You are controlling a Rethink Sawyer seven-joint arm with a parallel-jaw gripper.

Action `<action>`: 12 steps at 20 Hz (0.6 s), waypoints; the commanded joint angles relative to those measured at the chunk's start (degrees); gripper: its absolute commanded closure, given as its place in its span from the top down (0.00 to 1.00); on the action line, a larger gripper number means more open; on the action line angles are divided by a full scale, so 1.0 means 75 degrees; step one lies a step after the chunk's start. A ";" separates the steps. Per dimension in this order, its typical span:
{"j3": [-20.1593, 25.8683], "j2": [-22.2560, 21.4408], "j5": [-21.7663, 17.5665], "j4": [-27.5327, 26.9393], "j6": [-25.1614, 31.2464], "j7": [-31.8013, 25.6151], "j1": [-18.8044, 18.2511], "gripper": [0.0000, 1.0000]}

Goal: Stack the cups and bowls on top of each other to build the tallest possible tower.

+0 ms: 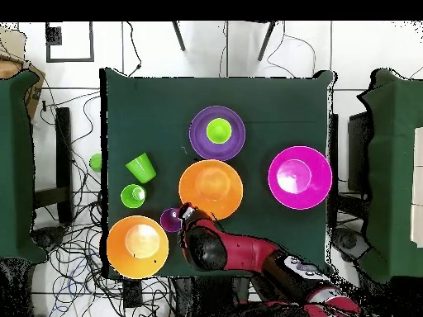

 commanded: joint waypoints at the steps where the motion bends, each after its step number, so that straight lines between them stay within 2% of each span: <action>1: 0.0070 0.0149 0.0101 -0.0260 0.0028 0.0969 0.0213 1.00; 8: 0.0325 0.0146 0.0196 -0.0287 0.0129 0.1057 0.0139 1.00; 12: 0.0434 -0.0189 0.0511 -0.0340 0.0481 0.1144 0.0237 1.00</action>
